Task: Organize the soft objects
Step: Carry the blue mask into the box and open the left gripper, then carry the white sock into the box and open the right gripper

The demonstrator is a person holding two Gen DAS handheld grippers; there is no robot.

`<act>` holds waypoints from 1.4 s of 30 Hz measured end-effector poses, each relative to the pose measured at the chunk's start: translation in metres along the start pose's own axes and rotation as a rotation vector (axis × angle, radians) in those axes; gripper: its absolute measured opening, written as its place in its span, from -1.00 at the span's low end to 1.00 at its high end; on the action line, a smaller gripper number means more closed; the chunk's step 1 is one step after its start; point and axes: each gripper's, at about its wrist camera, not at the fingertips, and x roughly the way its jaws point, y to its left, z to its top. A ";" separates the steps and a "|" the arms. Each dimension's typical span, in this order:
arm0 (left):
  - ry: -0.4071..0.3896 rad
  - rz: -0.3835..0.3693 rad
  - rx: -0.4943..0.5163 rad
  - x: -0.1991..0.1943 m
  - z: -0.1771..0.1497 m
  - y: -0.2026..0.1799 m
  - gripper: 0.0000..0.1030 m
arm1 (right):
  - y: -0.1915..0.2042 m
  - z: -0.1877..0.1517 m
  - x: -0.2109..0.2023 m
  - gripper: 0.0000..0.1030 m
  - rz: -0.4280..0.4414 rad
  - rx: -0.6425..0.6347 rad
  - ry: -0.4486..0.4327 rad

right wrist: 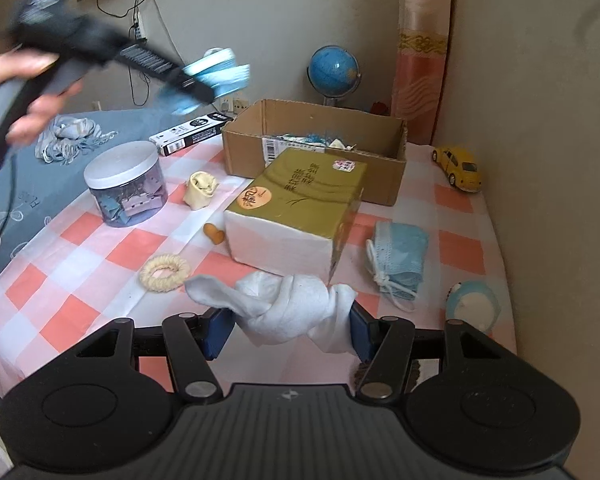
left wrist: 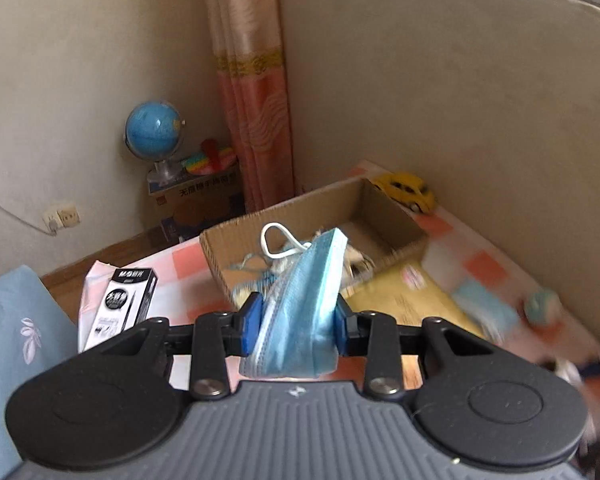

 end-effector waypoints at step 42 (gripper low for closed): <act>-0.114 0.037 -0.094 -0.064 -0.091 -0.052 0.99 | -0.019 0.053 -0.002 0.25 -0.032 0.010 -0.057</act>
